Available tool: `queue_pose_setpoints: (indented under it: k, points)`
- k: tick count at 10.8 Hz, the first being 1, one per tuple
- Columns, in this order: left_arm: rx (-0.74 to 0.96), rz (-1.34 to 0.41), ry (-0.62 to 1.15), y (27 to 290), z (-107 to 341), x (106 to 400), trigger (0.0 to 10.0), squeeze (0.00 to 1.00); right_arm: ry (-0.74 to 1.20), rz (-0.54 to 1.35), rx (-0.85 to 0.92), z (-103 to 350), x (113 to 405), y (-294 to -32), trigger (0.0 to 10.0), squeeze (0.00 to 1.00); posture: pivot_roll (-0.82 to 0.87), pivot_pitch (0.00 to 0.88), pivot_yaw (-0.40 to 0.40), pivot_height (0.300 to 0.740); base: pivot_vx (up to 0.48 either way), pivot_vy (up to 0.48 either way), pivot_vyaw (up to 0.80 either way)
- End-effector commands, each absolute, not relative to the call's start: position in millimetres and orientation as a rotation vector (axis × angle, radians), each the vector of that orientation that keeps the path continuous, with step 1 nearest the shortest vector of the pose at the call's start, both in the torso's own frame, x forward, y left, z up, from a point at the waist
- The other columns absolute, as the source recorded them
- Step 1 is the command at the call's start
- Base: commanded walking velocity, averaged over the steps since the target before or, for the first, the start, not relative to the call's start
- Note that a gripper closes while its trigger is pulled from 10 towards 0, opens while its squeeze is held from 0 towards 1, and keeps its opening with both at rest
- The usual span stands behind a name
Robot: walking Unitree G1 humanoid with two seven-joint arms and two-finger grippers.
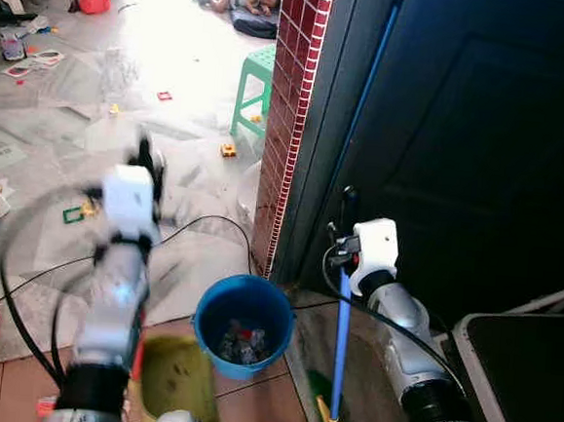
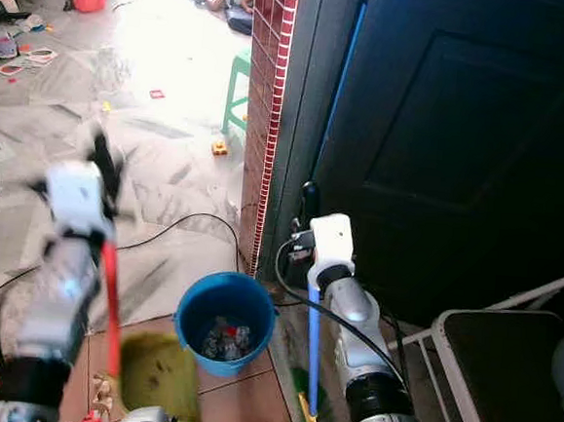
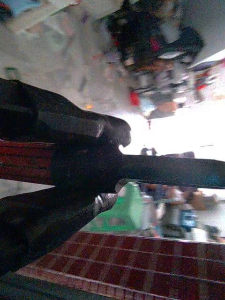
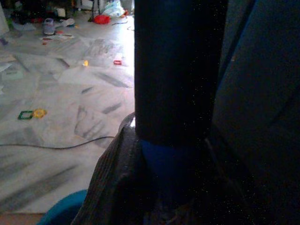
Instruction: Sweep floor
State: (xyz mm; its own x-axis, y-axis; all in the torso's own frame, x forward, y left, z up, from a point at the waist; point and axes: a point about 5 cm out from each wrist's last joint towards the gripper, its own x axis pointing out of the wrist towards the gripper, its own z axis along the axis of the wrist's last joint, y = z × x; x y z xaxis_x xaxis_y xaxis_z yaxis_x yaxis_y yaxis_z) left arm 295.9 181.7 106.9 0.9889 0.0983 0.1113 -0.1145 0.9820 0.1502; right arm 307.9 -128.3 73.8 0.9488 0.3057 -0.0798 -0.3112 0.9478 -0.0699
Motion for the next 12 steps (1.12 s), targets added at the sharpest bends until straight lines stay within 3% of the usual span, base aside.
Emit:
queue_pose_setpoints:
  k: [1, 7, 12]
  points:
    - [0.104, 0.056, -0.085, 175.6, 98.4, 293.2, 10.0, 0.0, 0.046, 0.299, -0.044, 80.9, 310.4, -130.3, 10.0, 0.0, 0.03, 0.0, -0.057, 0.74, 0.0, 0.0, 0.0]
    - [0.089, 0.039, -0.056, 161.7, 93.6, 288.8, 10.0, 0.0, 0.092, 0.316, -0.015, 72.9, 303.7, -130.7, 10.0, 0.0, 0.03, 0.0, -0.068, 0.74, 0.0, 0.0, 0.0]
    - [0.088, 0.014, -0.079, 159.8, 103.8, 296.5, 10.0, 0.0, 0.09, 0.312, -0.017, 73.9, 303.7, -133.0, 10.0, 0.0, 0.02, 0.0, -0.06, 0.74, -0.283, 0.0, 0.0]
